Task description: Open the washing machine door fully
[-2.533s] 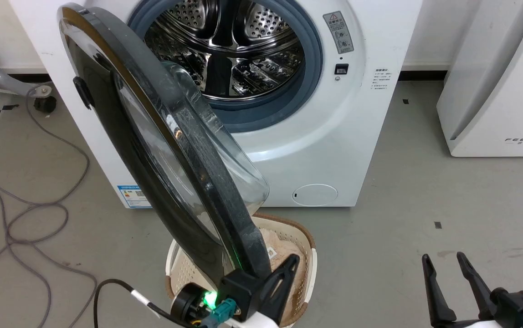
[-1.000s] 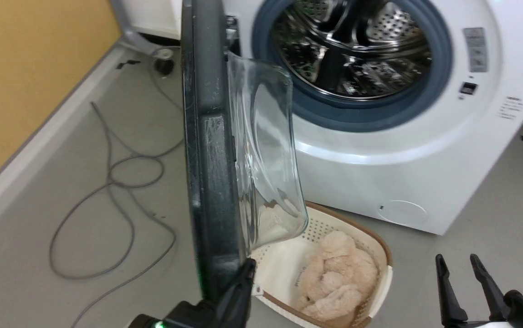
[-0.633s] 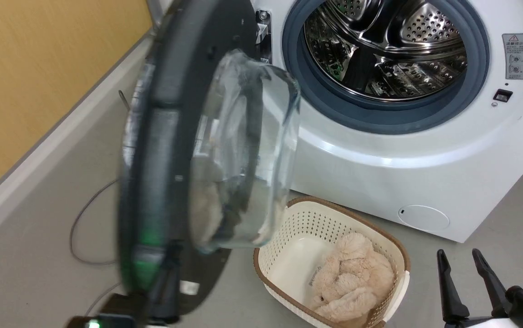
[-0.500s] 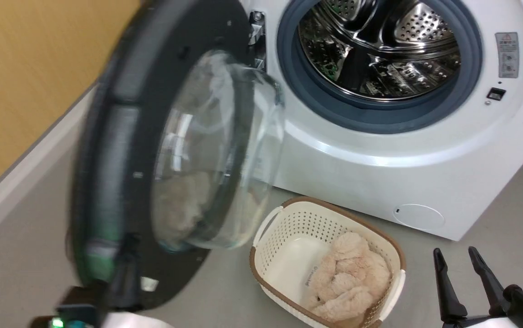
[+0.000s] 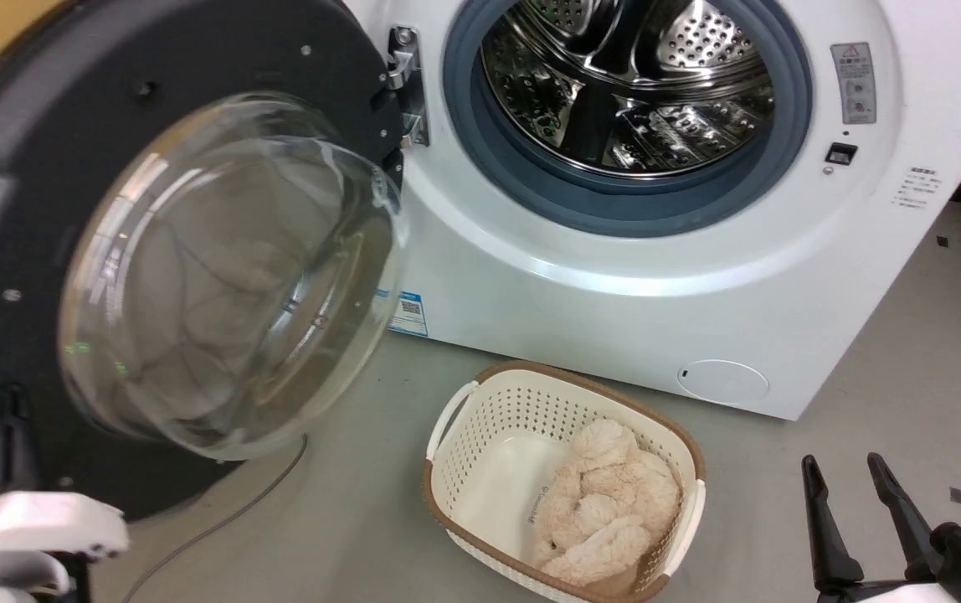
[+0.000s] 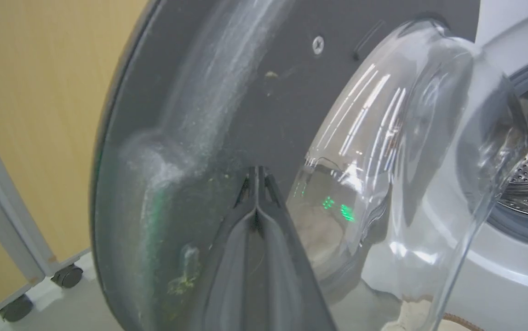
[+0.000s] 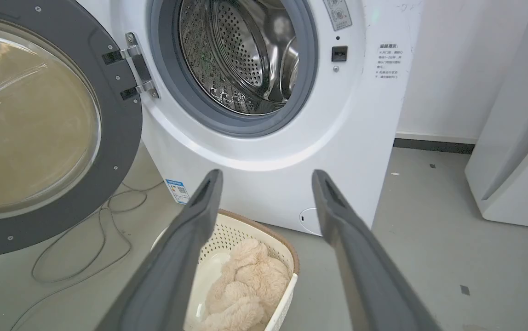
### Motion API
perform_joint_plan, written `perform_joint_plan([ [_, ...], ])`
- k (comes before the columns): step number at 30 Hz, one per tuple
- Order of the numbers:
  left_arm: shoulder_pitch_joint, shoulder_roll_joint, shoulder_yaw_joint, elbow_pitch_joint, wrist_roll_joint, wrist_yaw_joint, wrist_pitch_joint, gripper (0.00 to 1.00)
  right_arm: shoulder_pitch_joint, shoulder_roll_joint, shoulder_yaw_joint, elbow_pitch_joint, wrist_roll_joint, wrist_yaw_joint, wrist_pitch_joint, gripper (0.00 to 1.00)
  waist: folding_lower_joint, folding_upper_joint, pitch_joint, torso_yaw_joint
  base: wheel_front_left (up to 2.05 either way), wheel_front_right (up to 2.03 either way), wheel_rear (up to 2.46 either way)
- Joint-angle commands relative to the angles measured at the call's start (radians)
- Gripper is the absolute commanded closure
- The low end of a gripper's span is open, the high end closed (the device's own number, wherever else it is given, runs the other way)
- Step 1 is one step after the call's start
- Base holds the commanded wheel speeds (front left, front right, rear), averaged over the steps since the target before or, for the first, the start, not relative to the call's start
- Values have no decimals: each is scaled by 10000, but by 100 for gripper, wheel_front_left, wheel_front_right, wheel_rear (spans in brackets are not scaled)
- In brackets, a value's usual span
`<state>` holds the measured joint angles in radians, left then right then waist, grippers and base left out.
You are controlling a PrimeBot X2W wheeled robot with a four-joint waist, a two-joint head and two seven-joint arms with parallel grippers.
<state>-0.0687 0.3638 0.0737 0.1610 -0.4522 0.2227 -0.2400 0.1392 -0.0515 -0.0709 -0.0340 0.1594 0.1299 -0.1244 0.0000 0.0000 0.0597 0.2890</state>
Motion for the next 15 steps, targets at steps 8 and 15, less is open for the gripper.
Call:
perform_joint_plan([
  [8,-1317,514,933,2380,-80,-768,-210,100,101,13,23,-36,43,8,40,0,0,0,29,-316,0,0,0],
  [15,-1047,-76,1617,2289,490,-1155,-215,100,118,13,-12,43,99,8,-2,0,0,0,-47,-439,0,0,0],
])
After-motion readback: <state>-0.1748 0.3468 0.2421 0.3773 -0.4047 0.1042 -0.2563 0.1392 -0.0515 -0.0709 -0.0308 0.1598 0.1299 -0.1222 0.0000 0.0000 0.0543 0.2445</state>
